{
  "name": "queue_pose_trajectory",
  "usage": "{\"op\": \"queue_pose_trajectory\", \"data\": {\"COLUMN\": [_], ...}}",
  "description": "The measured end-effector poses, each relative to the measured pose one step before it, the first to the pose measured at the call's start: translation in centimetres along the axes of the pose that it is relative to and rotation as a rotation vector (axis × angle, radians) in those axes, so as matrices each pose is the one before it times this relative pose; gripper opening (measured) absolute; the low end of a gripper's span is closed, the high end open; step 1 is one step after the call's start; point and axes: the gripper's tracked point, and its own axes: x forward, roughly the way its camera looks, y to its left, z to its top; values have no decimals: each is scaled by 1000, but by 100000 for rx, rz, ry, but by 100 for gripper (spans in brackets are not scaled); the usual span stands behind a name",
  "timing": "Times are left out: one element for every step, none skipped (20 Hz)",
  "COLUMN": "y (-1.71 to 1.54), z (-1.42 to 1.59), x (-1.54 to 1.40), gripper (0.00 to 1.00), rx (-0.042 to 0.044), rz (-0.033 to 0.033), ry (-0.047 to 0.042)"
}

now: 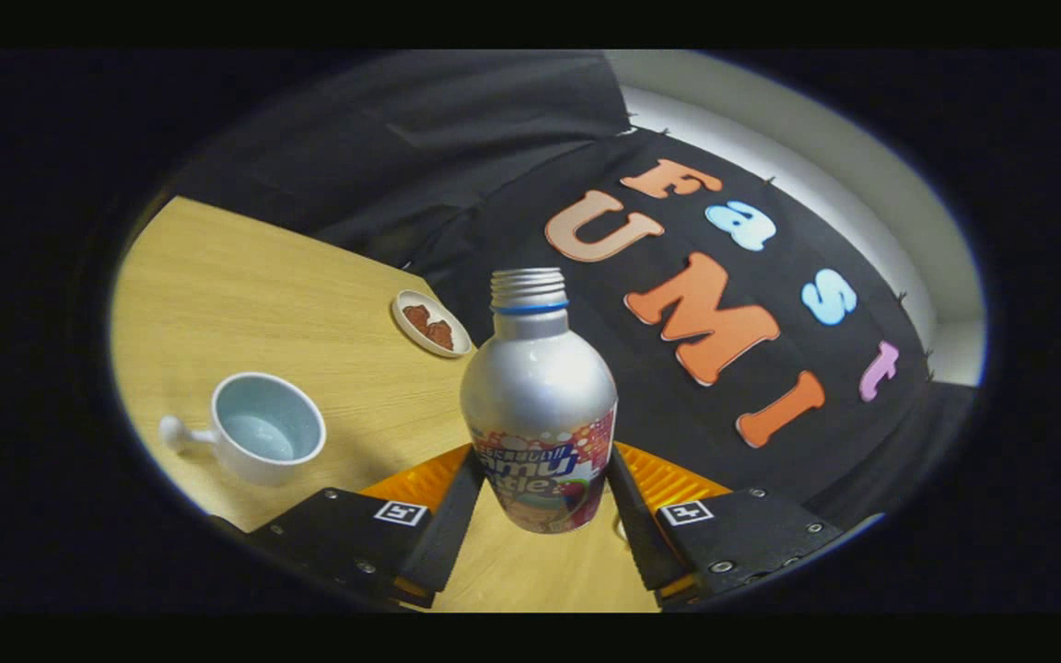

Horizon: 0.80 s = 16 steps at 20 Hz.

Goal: Take the bottle from table, then pour the juice into the cup, finally place the bottle on the coaster

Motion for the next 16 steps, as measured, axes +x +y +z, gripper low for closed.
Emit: {"op": "queue_pose_trajectory", "data": {"y": [120, 166, -173, -267, -80, 112, 119, -441, 85, 78, 87, -90, 14, 221, 153, -181], "z": [-344, -432, -383, -240, -479, -521, -406, -541, -300, -244, -308, -560, -654, -756, -507, -467], "x": [179, 146, 357, 502, 456, 443, 424, 459, 397, 388, 429, 703, 455, 420, 448, 586], "gripper": [77, 77, 77, 77, 77, 77, 77, 77, 77, 77, 77, 77, 77, 77, 77, 77], "rx": [6229, 6670, 5956, 5678, 4230, 2997, 2076, 1880, 3107, 4341, 4792, 4156, 3874, 3197, 3136, 2067], "rz": [1293, 1560, 619, 703, 535, 871, 512, 108, 924, 1025, 1050, -16, 749, 968, 1051, 233], "ry": [124, 670, 657, 429, 962, 946, 808, 570, 26, 194, 595, 1268, 1576, 1612, 971, 1685]}}
